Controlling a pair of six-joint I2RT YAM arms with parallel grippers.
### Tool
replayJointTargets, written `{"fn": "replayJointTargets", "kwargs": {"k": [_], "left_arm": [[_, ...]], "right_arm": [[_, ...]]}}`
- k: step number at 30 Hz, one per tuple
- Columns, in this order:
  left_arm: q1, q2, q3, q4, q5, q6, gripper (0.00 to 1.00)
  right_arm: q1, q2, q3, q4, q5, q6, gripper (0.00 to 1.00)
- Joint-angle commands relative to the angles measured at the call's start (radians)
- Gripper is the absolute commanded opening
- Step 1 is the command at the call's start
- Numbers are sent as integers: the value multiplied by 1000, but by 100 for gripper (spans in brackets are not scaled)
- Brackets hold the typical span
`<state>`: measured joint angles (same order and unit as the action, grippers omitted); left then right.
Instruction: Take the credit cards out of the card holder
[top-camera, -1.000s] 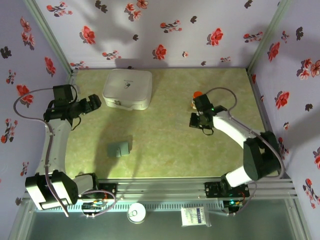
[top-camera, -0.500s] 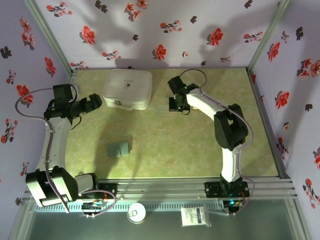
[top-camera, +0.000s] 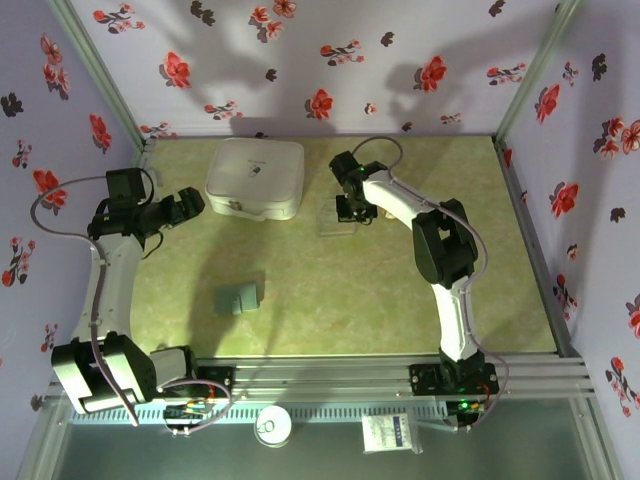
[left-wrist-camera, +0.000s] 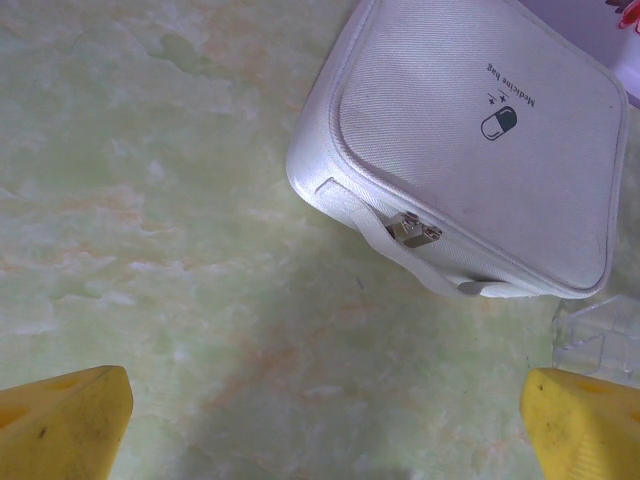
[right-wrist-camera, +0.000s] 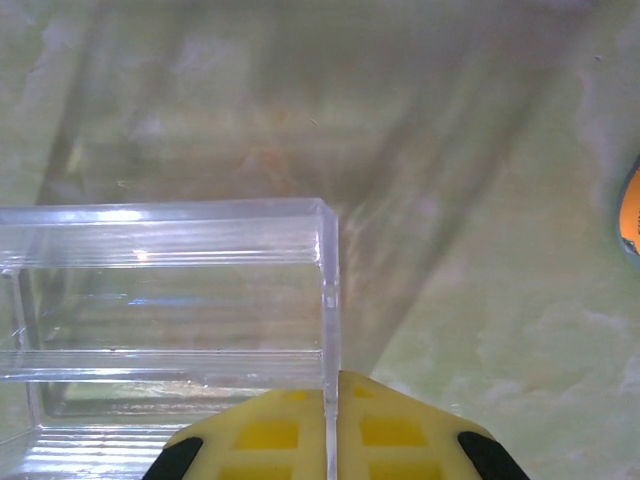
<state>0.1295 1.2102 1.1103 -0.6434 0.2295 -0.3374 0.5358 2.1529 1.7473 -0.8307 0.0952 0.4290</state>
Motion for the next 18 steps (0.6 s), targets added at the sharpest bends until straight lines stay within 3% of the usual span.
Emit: {"fn": "replayJointTargets", "kwargs": {"k": [1,12,18], "left_arm": [[9,6,-10,3,19,-4,100],[10,16,-13,4,40,-6,100],[-4,20,-76,54,194,-126,100]], "right_arm": [[-8,13,20,-45,33,-3,11],[-7,-18,33,-58,18,-4,21],[11,-108,-10,-16,-22,4,32]]}}
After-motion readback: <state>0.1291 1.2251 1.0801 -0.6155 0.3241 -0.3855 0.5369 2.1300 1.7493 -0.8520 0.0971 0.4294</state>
